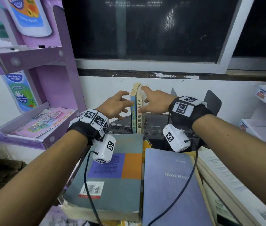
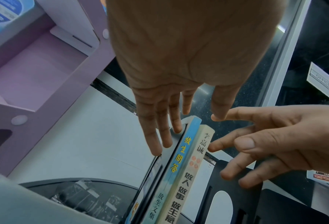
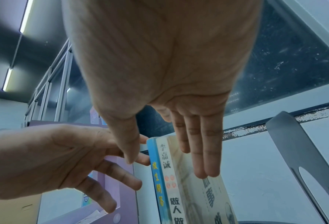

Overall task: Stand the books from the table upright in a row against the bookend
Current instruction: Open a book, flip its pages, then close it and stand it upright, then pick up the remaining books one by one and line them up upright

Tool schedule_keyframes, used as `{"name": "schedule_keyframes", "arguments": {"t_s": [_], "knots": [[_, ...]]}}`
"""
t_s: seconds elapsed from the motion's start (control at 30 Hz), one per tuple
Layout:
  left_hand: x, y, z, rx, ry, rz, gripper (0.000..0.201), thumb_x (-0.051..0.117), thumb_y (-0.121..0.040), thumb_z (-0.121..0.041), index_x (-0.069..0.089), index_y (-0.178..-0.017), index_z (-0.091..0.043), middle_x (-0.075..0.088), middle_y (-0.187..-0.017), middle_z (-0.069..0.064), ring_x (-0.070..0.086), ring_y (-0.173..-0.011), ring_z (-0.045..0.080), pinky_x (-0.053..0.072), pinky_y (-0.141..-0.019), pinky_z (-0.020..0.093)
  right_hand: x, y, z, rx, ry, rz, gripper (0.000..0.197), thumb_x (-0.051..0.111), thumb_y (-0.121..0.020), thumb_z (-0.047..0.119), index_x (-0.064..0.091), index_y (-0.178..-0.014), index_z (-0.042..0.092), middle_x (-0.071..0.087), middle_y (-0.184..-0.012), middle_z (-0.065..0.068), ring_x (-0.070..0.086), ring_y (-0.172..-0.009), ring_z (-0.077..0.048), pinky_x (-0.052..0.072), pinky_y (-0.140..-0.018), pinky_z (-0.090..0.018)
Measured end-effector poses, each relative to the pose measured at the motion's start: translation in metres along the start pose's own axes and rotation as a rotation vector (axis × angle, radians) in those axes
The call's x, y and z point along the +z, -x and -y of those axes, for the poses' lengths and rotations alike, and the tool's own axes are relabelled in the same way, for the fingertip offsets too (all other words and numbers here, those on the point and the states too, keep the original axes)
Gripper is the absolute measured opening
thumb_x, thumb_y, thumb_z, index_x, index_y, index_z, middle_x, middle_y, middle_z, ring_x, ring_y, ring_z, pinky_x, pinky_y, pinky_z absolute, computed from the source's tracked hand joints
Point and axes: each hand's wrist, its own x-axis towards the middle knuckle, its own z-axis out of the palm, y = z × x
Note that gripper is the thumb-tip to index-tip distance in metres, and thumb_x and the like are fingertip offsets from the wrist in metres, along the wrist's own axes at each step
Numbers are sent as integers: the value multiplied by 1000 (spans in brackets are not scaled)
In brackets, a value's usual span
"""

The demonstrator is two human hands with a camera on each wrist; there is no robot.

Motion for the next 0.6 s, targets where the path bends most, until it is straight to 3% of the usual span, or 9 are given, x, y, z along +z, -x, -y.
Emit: {"name": "schedule_keyframes", "arguments": {"t_s": [0.2, 0.33, 0.43, 0.6], "knots": [[-9, 30, -6, -21, -136, 34, 52, 55, -95, -33, 35, -142, -23, 54, -126, 0, 57, -113, 26, 52, -89, 43, -2, 24, 16, 32, 81, 86, 77, 60, -88, 51, 26, -147, 15, 55, -133, -10, 63, -102, -27, 52, -92, -41], [-13, 53, -5, -46, -208, 44, 49, 54, -96, -33, 36, -141, -23, 55, -129, -1, 54, -115, 25, 49, -90, 41, 4, 41, 27, 25, 149, 144, 73, 54, -89, 56, 32, -145, 14, 52, -138, -9, 53, -119, -29, 43, -102, -40], [-16, 71, 2, -83, -244, 52, 50, 54, -95, -35, 37, -140, -24, 55, -131, -1, 52, -117, 24, 47, -86, 37, 13, 52, 36, 29, 174, 194, 80, 49, -91, 59, 22, -151, 14, 34, -153, -7, 37, -136, -26, 30, -108, -34], [-24, 97, 18, -186, -323, 78, 56, 53, -94, -41, 32, -144, -25, 48, -140, -4, 51, -119, 23, 48, -88, 38, 31, 63, 48, 29, 158, 254, 82, 47, -90, 62, 21, -151, 15, 25, -157, -5, 30, -141, -25, 27, -111, -35]]}}
